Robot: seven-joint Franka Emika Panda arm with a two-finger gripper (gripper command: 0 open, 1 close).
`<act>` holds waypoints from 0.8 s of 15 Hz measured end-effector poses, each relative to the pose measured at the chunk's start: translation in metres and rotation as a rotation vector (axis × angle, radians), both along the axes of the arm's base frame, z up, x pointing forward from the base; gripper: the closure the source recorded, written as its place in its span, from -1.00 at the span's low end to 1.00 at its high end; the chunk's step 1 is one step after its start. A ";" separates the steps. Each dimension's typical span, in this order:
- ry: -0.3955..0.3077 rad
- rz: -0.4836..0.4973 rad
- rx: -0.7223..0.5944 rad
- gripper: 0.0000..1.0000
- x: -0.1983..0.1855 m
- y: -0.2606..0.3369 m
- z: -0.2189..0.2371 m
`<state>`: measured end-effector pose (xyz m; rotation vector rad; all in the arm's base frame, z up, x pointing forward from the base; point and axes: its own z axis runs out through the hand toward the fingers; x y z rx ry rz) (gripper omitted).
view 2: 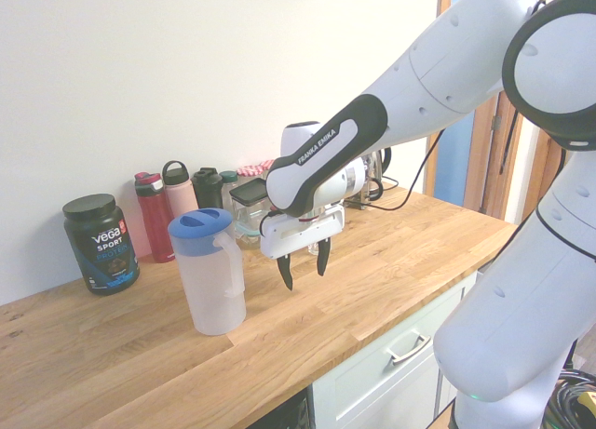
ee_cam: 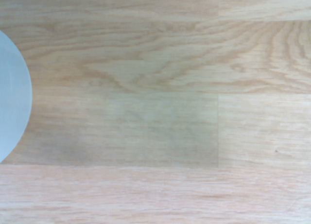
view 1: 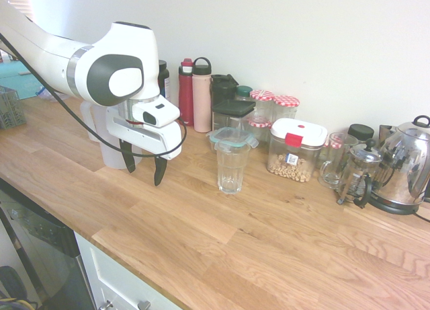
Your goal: Pour me some water
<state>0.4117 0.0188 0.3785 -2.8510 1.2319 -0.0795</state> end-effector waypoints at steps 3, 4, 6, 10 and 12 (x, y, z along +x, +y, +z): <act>-0.009 -0.001 0.001 -1.00 0.001 0.002 0.003; -0.031 0.009 0.002 -1.00 0.000 0.007 0.012; -0.097 0.047 0.006 -1.00 -0.013 0.031 0.047; -0.207 0.125 0.009 -1.00 -0.068 0.084 0.105; -0.258 0.151 -0.003 -1.00 -0.094 0.110 0.111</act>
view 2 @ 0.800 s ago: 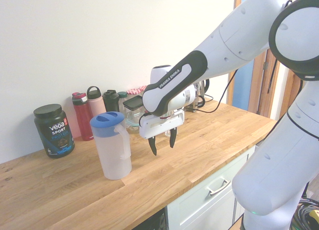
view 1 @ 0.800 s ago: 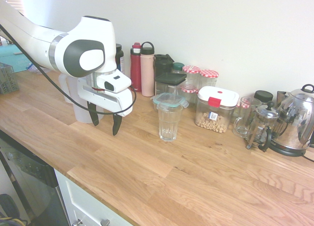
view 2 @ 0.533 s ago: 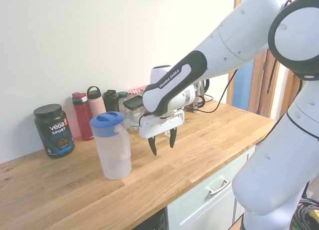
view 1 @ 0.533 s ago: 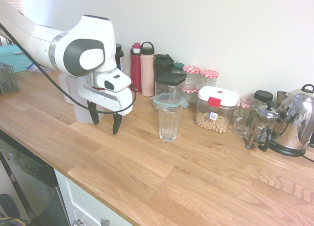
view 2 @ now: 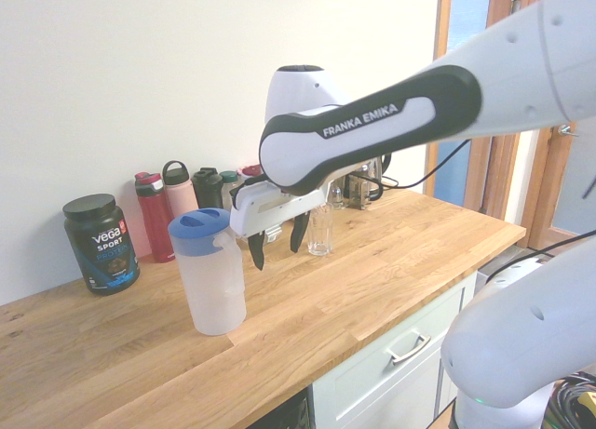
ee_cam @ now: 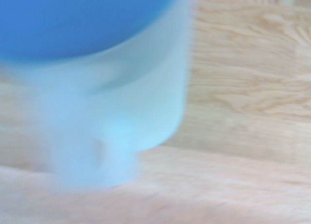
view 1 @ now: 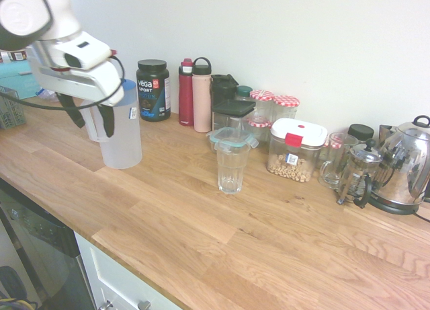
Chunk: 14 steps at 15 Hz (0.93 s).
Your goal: Pour me some water
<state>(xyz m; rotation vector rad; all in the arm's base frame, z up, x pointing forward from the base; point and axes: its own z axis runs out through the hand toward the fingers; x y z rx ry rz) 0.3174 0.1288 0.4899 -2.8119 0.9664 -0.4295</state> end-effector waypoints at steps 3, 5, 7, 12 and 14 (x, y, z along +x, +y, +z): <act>-0.109 0.038 0.005 -1.00 -0.010 0.039 -0.006; -0.172 0.037 0.016 -1.00 -0.005 0.058 -0.013; -0.204 0.021 0.016 -1.00 0.007 0.068 -0.023; -0.219 -0.022 0.001 1.00 0.046 0.059 -0.022; -0.218 -0.020 0.005 1.00 0.049 0.061 -0.020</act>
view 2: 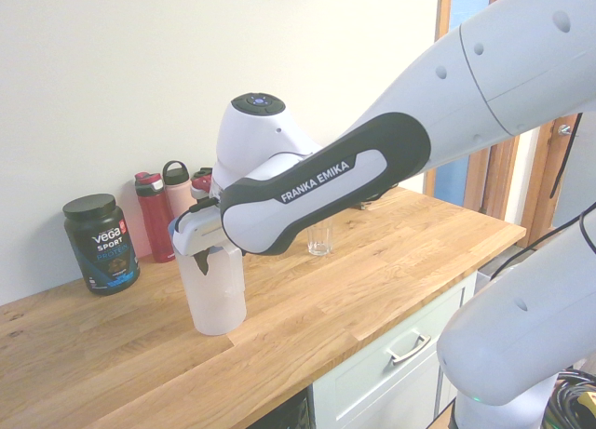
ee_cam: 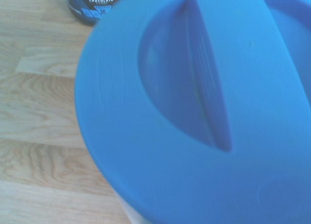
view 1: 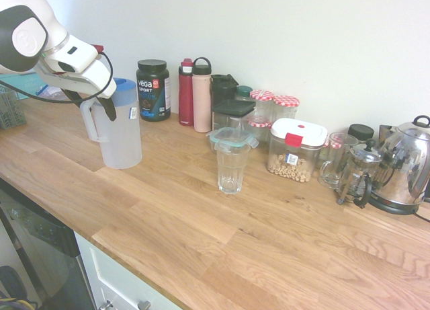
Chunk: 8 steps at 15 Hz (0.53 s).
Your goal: Pour me some water
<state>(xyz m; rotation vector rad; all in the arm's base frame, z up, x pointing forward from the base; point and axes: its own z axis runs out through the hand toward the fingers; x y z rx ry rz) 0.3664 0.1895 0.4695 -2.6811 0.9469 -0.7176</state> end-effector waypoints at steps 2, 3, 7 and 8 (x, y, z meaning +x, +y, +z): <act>0.006 0.006 -0.001 1.00 -0.002 0.002 -0.001; 0.010 0.009 0.000 1.00 -0.002 0.003 -0.001; 0.019 0.009 0.002 1.00 -0.003 0.002 -0.002; 0.022 0.008 0.002 1.00 -0.003 0.001 -0.003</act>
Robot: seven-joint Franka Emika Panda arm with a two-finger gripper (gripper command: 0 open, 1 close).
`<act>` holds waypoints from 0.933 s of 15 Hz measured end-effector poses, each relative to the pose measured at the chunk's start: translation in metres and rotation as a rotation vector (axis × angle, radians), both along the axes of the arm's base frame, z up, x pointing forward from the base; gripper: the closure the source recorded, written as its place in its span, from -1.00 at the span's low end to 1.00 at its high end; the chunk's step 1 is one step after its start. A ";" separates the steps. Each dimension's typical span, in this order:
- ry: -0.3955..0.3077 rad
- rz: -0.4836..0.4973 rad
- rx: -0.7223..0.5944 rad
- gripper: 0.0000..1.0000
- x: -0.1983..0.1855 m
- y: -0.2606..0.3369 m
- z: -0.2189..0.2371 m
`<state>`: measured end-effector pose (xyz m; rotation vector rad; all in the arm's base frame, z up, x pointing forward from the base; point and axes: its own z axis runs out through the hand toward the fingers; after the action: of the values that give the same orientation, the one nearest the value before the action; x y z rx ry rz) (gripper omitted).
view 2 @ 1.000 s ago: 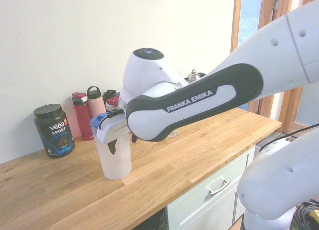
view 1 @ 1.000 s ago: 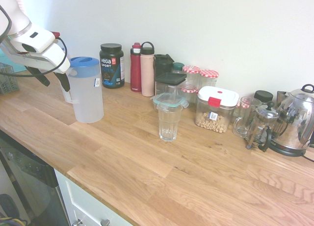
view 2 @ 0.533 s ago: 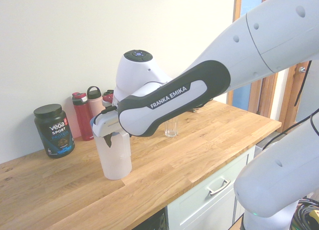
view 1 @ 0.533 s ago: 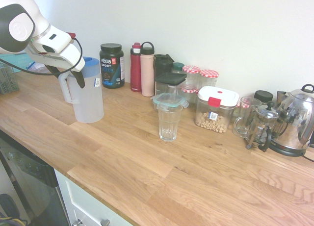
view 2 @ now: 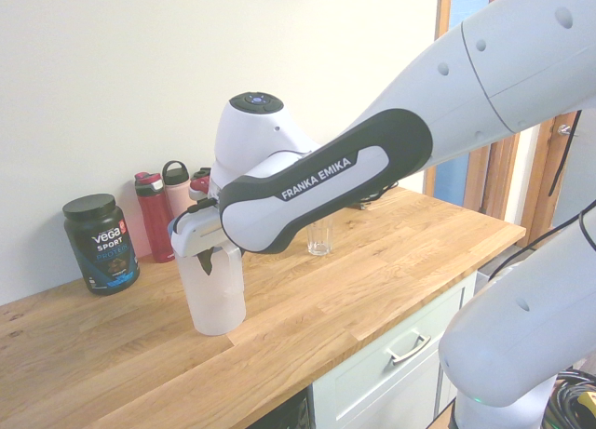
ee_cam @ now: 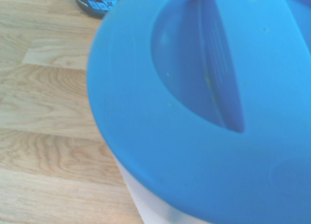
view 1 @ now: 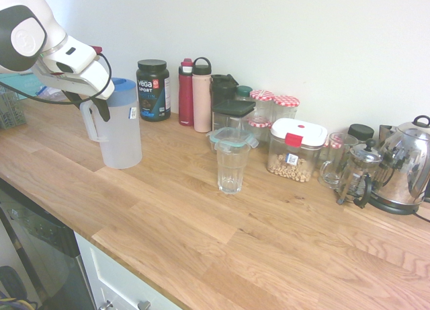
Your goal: Pour me some water
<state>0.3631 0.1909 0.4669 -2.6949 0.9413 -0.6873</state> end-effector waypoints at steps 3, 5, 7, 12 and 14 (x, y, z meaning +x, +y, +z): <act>0.009 -0.002 -0.003 1.00 0.000 -0.001 -0.001; 0.012 -0.002 -0.003 1.00 0.000 -0.002 -0.001; 0.012 -0.001 -0.005 1.00 0.000 -0.002 -0.001; 0.012 -0.001 -0.008 1.00 0.000 -0.003 -0.001; 0.011 0.000 -0.010 1.00 0.000 -0.004 -0.001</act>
<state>0.3635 0.1872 0.4663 -2.7098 0.9431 -0.6801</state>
